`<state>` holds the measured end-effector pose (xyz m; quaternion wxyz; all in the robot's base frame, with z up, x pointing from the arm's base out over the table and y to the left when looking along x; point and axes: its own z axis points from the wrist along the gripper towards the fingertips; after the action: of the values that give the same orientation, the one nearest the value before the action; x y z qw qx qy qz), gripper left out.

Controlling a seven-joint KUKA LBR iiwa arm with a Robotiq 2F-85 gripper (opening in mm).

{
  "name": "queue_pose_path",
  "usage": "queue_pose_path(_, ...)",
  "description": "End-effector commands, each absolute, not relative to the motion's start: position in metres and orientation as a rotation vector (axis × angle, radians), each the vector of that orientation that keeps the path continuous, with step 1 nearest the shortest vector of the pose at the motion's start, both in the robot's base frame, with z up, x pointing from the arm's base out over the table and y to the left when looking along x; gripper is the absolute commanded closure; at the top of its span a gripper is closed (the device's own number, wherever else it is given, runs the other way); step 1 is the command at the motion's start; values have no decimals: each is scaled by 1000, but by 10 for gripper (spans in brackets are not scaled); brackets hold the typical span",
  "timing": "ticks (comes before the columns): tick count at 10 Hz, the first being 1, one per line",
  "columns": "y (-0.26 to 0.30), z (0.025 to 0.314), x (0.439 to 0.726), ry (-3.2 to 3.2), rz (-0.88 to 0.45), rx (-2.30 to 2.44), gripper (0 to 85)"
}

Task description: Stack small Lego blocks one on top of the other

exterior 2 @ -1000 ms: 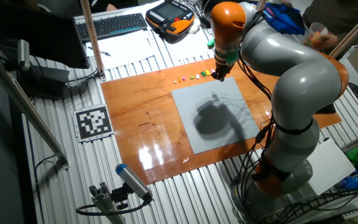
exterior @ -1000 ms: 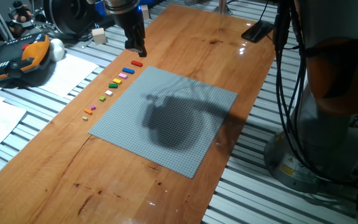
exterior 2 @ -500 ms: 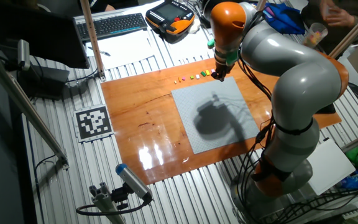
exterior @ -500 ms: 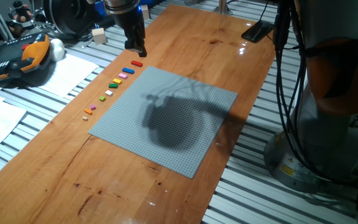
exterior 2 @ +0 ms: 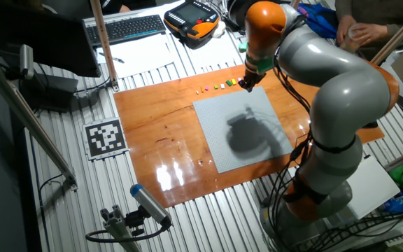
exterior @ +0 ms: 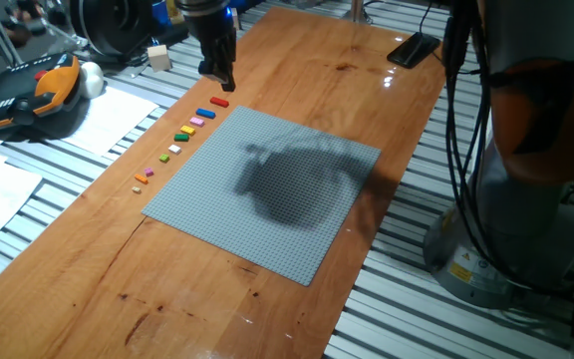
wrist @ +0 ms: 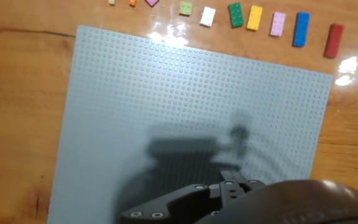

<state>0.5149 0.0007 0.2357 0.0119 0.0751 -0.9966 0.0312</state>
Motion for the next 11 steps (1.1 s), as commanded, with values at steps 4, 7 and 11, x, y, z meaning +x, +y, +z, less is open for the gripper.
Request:
queue_pose_path(4, 0, 236, 515, -3181, 203, 123, 850)
queue_pose_path(7, -15, 223, 528, -3202, 145, 96, 850)
queue_pose_path(11, -56, 211, 590, -3159, 169, 122, 850)
